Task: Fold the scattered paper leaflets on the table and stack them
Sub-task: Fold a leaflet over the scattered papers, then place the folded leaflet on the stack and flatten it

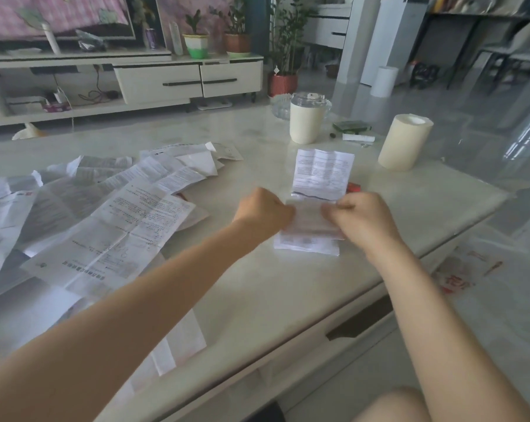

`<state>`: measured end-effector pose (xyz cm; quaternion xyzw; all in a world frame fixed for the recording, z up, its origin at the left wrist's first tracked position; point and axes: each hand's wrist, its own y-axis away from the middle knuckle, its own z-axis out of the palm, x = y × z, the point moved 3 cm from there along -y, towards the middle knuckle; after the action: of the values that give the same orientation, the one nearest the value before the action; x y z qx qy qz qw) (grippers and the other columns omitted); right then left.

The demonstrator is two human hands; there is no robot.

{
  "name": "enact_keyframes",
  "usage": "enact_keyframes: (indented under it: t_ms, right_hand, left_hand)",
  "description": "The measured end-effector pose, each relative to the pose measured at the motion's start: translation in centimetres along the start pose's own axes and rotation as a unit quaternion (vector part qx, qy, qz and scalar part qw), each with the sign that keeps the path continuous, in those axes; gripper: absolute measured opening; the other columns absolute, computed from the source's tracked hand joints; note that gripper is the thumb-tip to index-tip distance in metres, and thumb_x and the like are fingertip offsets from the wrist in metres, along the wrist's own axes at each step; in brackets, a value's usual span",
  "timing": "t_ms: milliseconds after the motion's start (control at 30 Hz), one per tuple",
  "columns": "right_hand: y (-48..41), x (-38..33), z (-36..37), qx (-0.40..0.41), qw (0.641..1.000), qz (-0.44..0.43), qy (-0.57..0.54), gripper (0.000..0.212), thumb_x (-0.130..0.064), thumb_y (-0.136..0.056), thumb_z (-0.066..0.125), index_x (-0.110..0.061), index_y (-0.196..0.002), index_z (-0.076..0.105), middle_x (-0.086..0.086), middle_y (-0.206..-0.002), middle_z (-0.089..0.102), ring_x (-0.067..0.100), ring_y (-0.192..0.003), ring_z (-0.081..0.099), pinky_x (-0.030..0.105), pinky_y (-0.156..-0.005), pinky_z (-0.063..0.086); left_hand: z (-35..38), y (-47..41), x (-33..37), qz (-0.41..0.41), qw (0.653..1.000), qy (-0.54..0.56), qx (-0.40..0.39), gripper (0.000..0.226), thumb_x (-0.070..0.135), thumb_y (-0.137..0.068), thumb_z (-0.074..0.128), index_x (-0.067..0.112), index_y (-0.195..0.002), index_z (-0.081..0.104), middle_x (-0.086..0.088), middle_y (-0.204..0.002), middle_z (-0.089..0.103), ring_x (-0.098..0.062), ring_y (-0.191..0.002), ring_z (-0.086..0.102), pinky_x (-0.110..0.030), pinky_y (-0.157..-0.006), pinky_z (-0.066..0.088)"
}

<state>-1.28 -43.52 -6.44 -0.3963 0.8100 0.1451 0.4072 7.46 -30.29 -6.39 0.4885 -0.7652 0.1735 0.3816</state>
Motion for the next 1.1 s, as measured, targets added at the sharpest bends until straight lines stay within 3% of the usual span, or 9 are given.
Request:
enact_keyframes:
  t_ms: [267,367,500,600,700,800,933,1033,1100]
  right_hand:
    - [1.3,1.0,1.9,-0.024,0.971,0.030,0.235,0.029,-0.034,-0.087,0.060,-0.010,-0.103,0.056,0.009,-0.106,0.061,0.031,-0.099,0.058,0.030,-0.071,0.038]
    - [1.5,0.4,2.1,0.004,0.971,-0.074,0.227,0.016,-0.012,-0.085,0.060,-0.011,-0.101,0.060,0.008,-0.107,0.057,0.029,-0.099,0.056,0.031,-0.073,0.040]
    - [2.3,0.6,3.3,-0.049,0.945,-0.220,0.237,0.022,0.001,-0.083,0.054,-0.005,-0.093,0.072,0.011,-0.095,0.059,0.031,-0.093,0.055,0.038,-0.078,0.046]
    - [3.6,1.3,3.9,-0.028,0.912,-0.262,0.315,0.026,-0.001,-0.080,0.050,-0.008,-0.093,0.071,0.010,-0.091,0.063,0.032,-0.086,0.059,0.035,-0.072,0.049]
    - [4.7,1.8,3.9,0.036,0.907,-0.288,0.304,0.033,-0.001,-0.065,0.051,-0.011,-0.088,0.073,0.006,-0.085,0.070,0.028,-0.069,0.066,0.030,-0.066,0.054]
    - [5.1,2.0,4.1,0.001,0.915,-0.277,0.292,0.051,-0.015,-0.077,0.028,-0.012,-0.110,0.067,0.007,-0.115,0.067,0.022,-0.099,0.066,0.040,-0.090,0.048]
    - [6.3,2.9,4.6,-0.162,0.911,-0.184,0.332,0.092,-0.064,-0.074,-0.008,-0.017,-0.150,0.011,0.002,-0.159,0.006,0.012,-0.146,0.001,0.042,-0.118,0.000]
    - [6.9,2.5,4.7,-0.190,0.916,-0.159,0.316,0.080,-0.066,-0.088,0.005,-0.017,-0.151,0.003,0.000,-0.159,-0.002,0.010,-0.145,-0.008,0.040,-0.118,-0.008]
    - [6.5,1.7,3.8,-0.147,0.946,-0.177,0.228,0.052,-0.044,-0.099,0.024,-0.019,-0.145,0.032,0.000,-0.151,0.031,0.013,-0.141,0.023,0.043,-0.117,0.014]
  left_hand:
    - [2.2,1.5,-1.3,0.149,0.969,-0.188,0.053,0.032,0.016,-0.090,0.054,0.017,-0.122,0.048,-0.007,-0.119,0.044,-0.027,-0.111,0.047,-0.030,-0.074,0.035]
    - [2.7,1.8,-1.1,0.269,0.923,-0.266,0.071,0.024,0.008,-0.090,0.051,0.018,-0.105,0.067,-0.004,-0.112,0.056,-0.027,-0.107,0.047,-0.029,-0.077,0.034]
    - [3.1,2.0,-1.5,0.357,0.878,-0.302,0.098,0.012,0.003,-0.056,0.060,0.013,-0.059,0.067,-0.003,-0.063,0.062,-0.028,-0.060,0.059,-0.027,-0.050,0.044]
    - [3.4,2.0,-1.6,0.355,0.878,-0.312,0.074,0.016,-0.005,-0.053,0.068,0.010,-0.060,0.065,-0.006,-0.062,0.060,-0.029,-0.057,0.060,-0.027,-0.050,0.044]
    - [3.2,2.1,-1.8,0.323,0.896,-0.299,0.048,0.019,0.010,-0.086,0.058,0.012,-0.102,0.068,-0.009,-0.101,0.064,-0.031,-0.096,0.059,-0.032,-0.079,0.039]
    - [2.7,1.8,-2.3,0.287,0.923,-0.254,0.034,0.027,0.028,-0.095,0.048,0.022,-0.118,0.062,0.000,-0.119,0.058,-0.022,-0.112,0.052,-0.028,-0.091,0.033]
    - [2.9,1.9,-2.1,0.267,0.924,-0.272,0.004,0.027,0.028,-0.096,0.046,0.020,-0.120,0.057,-0.001,-0.121,0.053,-0.022,-0.114,0.046,-0.029,-0.091,0.032]
    - [3.0,2.0,-2.0,0.260,0.912,-0.316,-0.034,0.028,0.028,-0.098,0.043,0.020,-0.123,0.051,-0.003,-0.125,0.045,-0.022,-0.117,0.041,-0.030,-0.093,0.029]
    - [2.6,1.7,-1.6,0.250,0.922,-0.291,-0.052,0.028,0.028,-0.096,0.047,0.020,-0.122,0.053,-0.005,-0.126,0.045,-0.023,-0.119,0.040,-0.031,-0.095,0.029]
